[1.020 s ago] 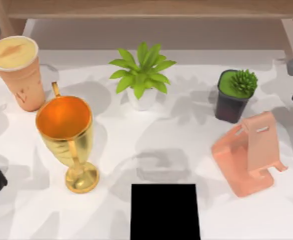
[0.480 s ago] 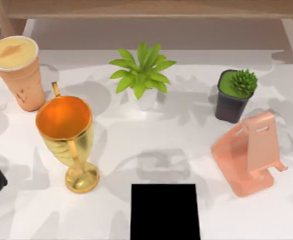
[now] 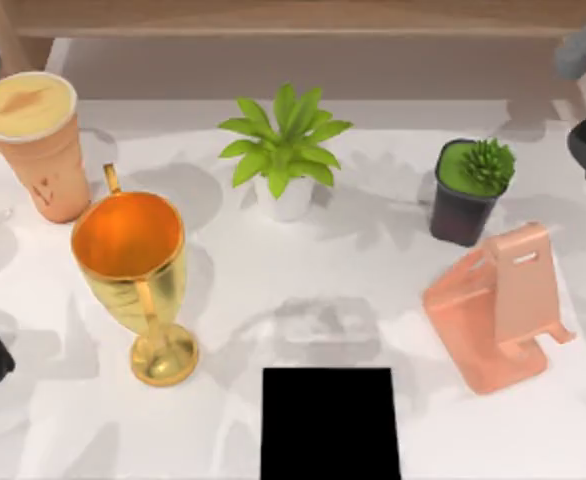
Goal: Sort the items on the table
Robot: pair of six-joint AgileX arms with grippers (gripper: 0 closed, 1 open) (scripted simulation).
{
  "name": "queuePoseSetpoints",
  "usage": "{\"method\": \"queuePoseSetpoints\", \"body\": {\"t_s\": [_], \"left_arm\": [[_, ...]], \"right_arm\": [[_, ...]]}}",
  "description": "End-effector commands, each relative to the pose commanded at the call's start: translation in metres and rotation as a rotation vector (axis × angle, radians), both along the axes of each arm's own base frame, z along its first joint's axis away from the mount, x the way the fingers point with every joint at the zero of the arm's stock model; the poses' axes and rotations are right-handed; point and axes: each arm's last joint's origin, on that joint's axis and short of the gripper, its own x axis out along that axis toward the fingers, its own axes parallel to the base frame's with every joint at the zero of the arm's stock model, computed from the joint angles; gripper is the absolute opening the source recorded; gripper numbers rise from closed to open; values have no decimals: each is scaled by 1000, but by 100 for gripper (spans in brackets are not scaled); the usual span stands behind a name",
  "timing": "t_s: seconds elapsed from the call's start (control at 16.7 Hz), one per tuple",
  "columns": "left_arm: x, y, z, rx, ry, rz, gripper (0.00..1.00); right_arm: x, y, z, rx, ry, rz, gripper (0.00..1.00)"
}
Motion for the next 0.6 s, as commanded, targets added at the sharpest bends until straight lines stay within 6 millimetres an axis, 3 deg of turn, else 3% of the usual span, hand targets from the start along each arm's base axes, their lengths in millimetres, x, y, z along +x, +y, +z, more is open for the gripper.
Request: {"method": "queuePoseSetpoints", "body": {"t_s": [0.3, 0.42, 0.6], "left_arm": [[0, 0, 0, 0, 0, 0, 100], [0, 0, 0, 0, 0, 0, 100], [0, 0, 0, 0, 0, 0, 100]], "right_arm": [[-19, 86, 30, 55, -188, 527, 0], [-34, 123, 25, 65, -212, 771, 0], [-63, 173, -1, 64, -172, 1139, 0]]}}
